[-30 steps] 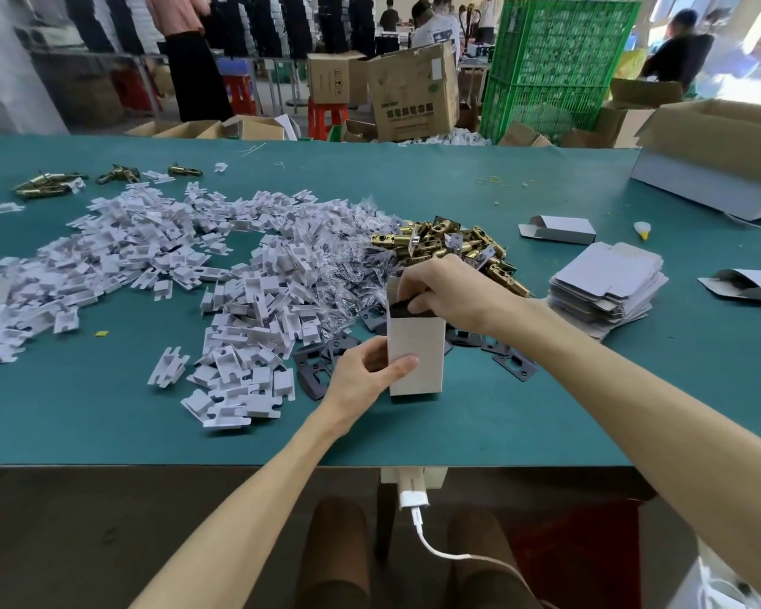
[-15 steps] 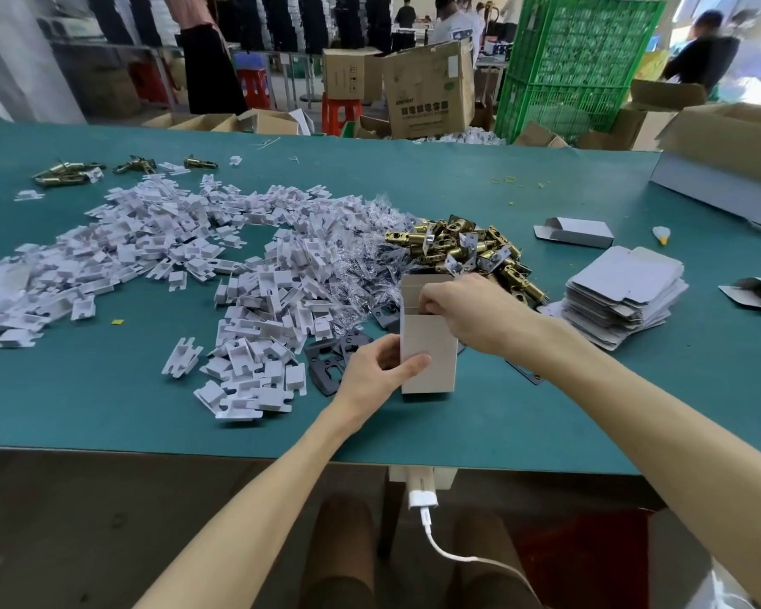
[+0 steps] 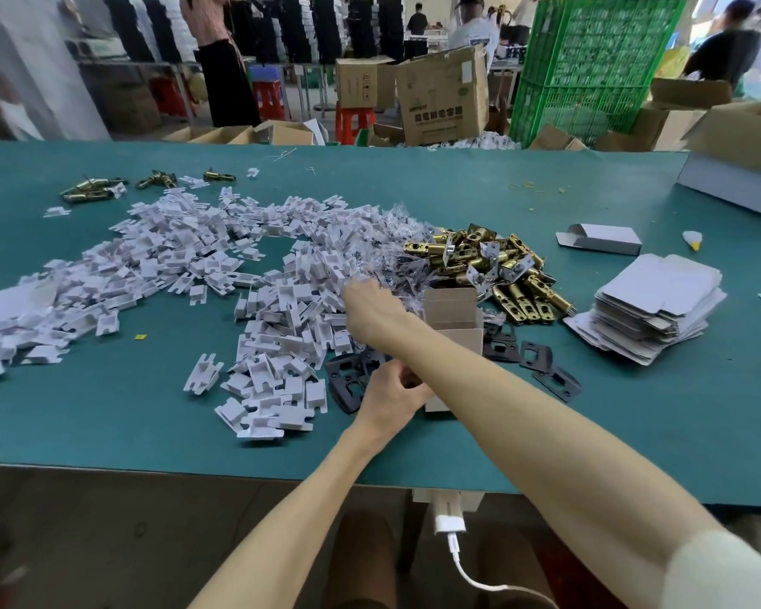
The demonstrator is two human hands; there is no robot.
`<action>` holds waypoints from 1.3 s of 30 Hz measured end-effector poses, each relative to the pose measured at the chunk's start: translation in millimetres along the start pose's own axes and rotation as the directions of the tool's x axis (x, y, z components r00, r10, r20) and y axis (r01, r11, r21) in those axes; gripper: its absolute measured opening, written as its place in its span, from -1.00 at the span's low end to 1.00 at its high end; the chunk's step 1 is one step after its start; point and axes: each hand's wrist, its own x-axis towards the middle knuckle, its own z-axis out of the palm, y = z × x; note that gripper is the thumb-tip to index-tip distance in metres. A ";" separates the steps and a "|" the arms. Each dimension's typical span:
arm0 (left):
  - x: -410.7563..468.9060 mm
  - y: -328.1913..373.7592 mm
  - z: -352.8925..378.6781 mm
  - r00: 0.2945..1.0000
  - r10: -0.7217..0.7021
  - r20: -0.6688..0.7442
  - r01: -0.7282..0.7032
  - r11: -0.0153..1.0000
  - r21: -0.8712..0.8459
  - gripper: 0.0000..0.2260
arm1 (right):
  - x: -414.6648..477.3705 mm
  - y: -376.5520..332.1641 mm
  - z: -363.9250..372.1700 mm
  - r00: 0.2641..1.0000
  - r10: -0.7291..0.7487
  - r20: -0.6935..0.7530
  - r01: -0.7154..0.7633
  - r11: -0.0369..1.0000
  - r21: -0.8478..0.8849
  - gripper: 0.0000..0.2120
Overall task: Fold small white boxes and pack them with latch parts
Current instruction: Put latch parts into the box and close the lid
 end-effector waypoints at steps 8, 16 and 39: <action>8.6 -7.8 -3.5 1.000 -0.029 -0.005 0.029 0.999 0.028 -0.88 | 19.3 24.8 42.2 0.993 0.106 -0.060 -0.109 0.992 -0.055 -0.54; 6.6 -5.7 -4.1 1.000 -0.018 -0.015 0.018 0.999 0.044 -0.84 | 0.0 18.8 22.6 0.999 0.017 -0.039 -0.021 0.996 -0.087 -0.70; 1.8 4.5 -4.8 0.999 0.001 0.035 0.004 0.988 -0.151 -0.71 | -73.9 123.4 -58.4 0.945 -0.197 -0.261 0.237 0.962 0.134 -0.79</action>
